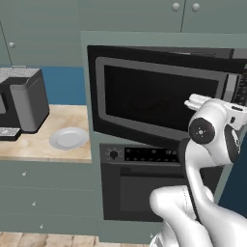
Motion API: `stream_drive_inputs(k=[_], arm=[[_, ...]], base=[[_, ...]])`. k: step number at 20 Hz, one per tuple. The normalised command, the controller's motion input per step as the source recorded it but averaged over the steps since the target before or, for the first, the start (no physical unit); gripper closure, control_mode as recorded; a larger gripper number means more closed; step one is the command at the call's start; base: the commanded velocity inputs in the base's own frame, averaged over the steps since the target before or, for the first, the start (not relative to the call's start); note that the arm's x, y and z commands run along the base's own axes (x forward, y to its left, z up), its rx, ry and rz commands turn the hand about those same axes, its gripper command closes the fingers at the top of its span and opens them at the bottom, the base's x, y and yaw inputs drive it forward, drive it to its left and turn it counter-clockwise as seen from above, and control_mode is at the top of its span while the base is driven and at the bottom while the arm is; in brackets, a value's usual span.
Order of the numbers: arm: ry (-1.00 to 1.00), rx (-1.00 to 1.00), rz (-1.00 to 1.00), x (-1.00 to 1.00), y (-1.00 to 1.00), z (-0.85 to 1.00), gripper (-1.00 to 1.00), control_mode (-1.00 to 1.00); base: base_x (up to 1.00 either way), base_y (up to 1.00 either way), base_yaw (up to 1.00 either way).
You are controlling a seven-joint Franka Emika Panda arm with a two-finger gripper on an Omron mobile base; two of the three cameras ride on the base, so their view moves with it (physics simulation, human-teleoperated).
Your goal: Pick the carrot from the counter and place it in the microwave. Then turn on the microwave.
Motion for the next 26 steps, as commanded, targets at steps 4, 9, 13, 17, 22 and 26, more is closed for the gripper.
stream_drive_inputs(k=[4,9,13,17,22,26], arm=[[-0.10,-0.03,0.11,0.00,-0.35,-0.24,-1.00,-1.00],[-0.06,-0.02,0.11,0.00,-0.36,-0.17,-1.00,-1.00],[-0.07,-0.04,0.11,0.02,-0.29,-0.19,-1.00,-1.00],[-0.11,-0.06,0.07,0.06,-0.11,-0.24,-1.00,-1.00],[-0.13,-0.07,0.01,0.15,0.00,-0.24,-1.00,-1.00],[-0.13,-0.05,0.02,0.31,0.00,-0.16,-1.00,-1.00]], base=[[0.00,0.00,0.00],[0.00,0.00,0.00],[0.00,0.00,0.00],[0.00,0.00,0.00],[0.00,0.00,0.00],[0.00,0.00,0.00]])
